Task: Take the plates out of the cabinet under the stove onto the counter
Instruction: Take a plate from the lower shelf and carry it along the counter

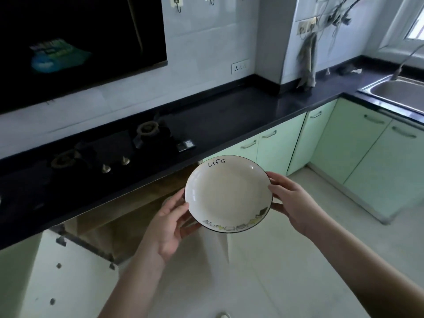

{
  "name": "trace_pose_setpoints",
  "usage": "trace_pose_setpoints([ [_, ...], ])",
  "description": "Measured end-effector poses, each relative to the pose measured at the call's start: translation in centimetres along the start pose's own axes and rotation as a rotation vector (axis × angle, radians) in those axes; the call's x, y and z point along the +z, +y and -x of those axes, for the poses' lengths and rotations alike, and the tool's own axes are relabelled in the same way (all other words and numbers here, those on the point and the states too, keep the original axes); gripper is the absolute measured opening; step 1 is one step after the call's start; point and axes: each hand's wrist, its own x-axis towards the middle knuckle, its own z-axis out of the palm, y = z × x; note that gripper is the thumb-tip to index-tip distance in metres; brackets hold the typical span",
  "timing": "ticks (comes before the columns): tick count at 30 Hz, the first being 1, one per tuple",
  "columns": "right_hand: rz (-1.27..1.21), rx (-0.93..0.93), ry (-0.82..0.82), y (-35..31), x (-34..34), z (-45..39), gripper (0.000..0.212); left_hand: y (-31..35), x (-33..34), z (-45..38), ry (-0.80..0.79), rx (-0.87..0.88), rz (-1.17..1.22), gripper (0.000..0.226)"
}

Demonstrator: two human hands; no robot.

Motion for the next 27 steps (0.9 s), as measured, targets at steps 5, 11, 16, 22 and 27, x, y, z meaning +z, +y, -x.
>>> trace_pose_setpoints([
  [5,-0.041,-0.031,0.047,-1.7,-0.3,-3.2,0.039,2.3,1.1,-3.9,-0.061,0.013,0.012,0.041],
  [11,-0.077,-0.031,0.111,-1.9,-2.2,-7.1,0.036,3.5,3.6,-9.2,-0.127,0.006,-0.032,0.041],
  [16,-0.123,-0.026,0.138,-3.2,-5.5,-10.8,0.037,3.5,7.7,-13.9,-0.168,-0.01,-0.052,0.039],
  [22,-0.144,-0.033,0.109,-5.1,-11.2,-17.1,0.036,2.9,13.7,-20.3,-0.182,-0.01,-0.109,0.04],
  [27,-0.141,-0.02,0.093,-7.0,-16.7,-22.5,0.032,2.1,19.5,-24.8,-0.185,-0.012,-0.139,0.04],
])
